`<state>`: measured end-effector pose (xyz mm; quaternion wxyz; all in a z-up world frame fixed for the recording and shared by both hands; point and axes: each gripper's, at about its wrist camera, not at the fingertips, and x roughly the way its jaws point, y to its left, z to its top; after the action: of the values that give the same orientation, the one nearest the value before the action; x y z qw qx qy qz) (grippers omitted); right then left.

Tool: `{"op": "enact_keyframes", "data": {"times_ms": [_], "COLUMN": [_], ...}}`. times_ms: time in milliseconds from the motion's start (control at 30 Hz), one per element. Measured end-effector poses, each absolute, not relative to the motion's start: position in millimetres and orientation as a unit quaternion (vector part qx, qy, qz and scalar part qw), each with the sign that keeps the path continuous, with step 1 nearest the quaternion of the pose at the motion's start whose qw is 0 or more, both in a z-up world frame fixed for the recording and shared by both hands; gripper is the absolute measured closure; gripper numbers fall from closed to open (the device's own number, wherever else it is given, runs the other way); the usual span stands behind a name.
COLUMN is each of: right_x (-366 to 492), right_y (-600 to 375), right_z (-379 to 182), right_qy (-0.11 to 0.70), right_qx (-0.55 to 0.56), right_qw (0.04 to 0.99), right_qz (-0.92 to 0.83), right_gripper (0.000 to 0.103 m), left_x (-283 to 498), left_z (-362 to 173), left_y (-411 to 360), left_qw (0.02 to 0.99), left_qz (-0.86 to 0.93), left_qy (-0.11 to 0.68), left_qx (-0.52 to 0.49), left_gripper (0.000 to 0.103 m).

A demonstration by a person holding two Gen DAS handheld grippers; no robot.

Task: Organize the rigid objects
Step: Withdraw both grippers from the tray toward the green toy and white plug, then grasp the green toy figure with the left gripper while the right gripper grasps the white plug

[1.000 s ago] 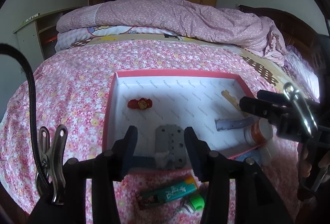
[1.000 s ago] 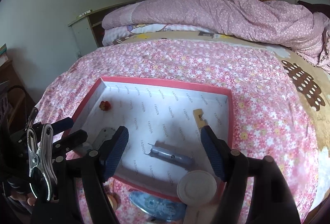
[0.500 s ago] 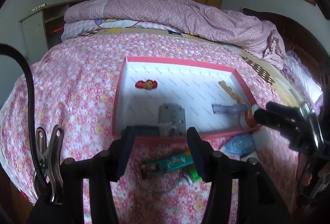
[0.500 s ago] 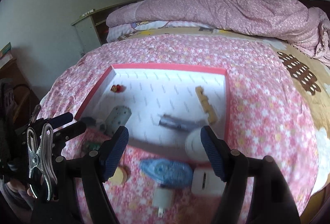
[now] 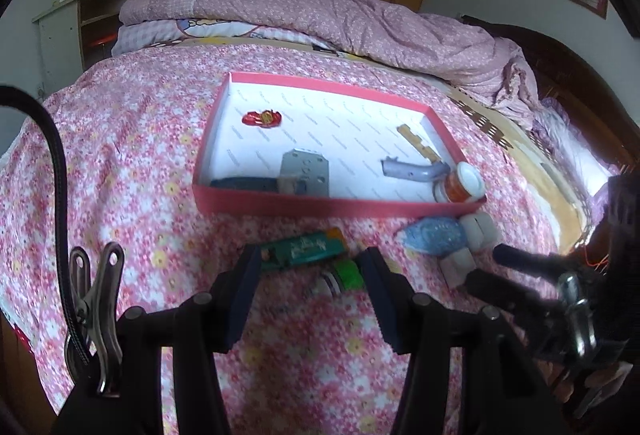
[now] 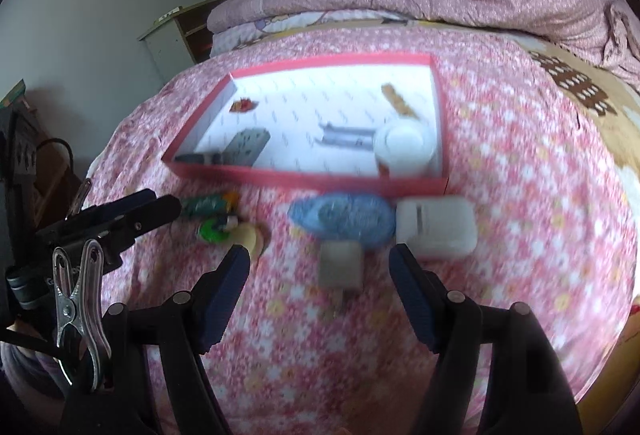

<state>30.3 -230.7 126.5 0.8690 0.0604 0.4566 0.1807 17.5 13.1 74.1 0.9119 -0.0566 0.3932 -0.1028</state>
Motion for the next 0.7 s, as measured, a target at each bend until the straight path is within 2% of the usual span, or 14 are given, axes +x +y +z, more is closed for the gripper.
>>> {"op": "enact_keyframes", "data": {"times_ms": [200, 267, 367, 600, 700], "right_x": [28, 31, 36, 33, 30], "right_y": [-229, -229, -228, -224, -224], "right_z": [113, 109, 102, 96, 95], "right_qy": [0.462, 0.466, 0.476, 0.463, 0.455], "right_qx": [0.051, 0.055, 0.059, 0.041, 0.031], "right_qw": [0.871, 0.869, 0.862, 0.871, 0.877], "right_qz": [0.162, 0.159, 0.161, 0.159, 0.150], "right_gripper": [0.045, 0.054, 0.063, 0.064, 0.072], "left_x": [8, 7, 9, 16, 22], "left_z": [66, 63, 59, 50, 45], "left_y": [12, 12, 10, -2, -9], "left_qw": [0.907, 0.905, 0.901, 0.901, 0.907], "left_qz": [-0.109, -0.109, -0.110, -0.114, -0.093], "left_qy": [0.403, 0.406, 0.414, 0.416, 0.411], "left_qx": [-0.064, -0.065, -0.069, -0.056, -0.024], "left_gripper": [0.048, 0.048, 0.048, 0.048, 0.049]}}
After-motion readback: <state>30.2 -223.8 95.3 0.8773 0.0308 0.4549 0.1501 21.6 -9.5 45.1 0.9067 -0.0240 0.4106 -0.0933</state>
